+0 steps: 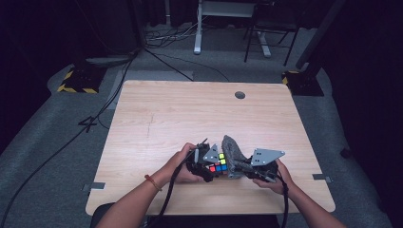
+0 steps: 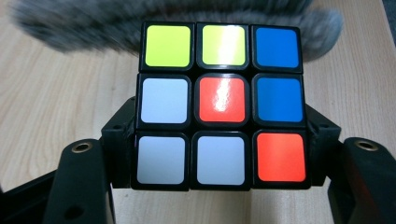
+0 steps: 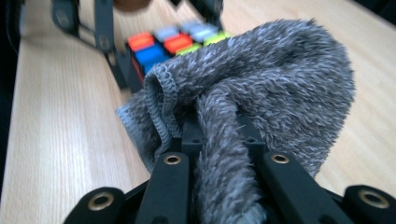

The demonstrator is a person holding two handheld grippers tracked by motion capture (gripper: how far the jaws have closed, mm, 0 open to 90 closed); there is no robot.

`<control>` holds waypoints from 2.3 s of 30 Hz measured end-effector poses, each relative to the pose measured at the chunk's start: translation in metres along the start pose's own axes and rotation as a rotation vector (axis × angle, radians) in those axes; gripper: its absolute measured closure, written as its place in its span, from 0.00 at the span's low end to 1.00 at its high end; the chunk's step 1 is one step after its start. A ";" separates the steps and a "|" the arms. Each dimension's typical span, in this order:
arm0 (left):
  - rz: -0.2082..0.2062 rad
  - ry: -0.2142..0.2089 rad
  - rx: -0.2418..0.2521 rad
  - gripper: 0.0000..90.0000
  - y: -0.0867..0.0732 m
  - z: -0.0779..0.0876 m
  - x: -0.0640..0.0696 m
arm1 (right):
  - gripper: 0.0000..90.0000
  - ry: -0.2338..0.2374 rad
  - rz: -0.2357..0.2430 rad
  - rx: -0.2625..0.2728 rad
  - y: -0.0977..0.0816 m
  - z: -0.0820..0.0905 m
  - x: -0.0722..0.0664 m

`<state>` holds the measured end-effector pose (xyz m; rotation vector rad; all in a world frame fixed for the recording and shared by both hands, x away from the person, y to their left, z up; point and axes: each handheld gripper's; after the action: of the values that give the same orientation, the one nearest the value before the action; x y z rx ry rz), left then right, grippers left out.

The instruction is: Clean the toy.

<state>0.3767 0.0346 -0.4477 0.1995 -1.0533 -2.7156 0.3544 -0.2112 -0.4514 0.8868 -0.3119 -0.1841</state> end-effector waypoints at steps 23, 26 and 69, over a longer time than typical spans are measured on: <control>0.033 0.029 0.014 0.37 -0.001 0.007 -0.003 | 0.87 -0.012 0.016 0.026 0.008 -0.001 0.002; 0.012 0.035 0.011 0.37 0.001 0.009 0.000 | 0.87 -0.011 0.015 0.003 0.005 -0.004 0.004; -0.029 0.053 0.013 0.37 0.005 0.012 0.007 | 0.87 -0.028 0.001 0.016 0.011 -0.002 0.005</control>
<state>0.3687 0.0372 -0.4354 0.2888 -1.0615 -2.7140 0.3595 -0.2046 -0.4430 0.9006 -0.3399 -0.1934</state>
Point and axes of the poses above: each handheld gripper's, and its own axes: z roughly backward along the jaws, y roughly out of its top, x roughly to its right, and after that the axes turned 5 degrees about z, right-handed
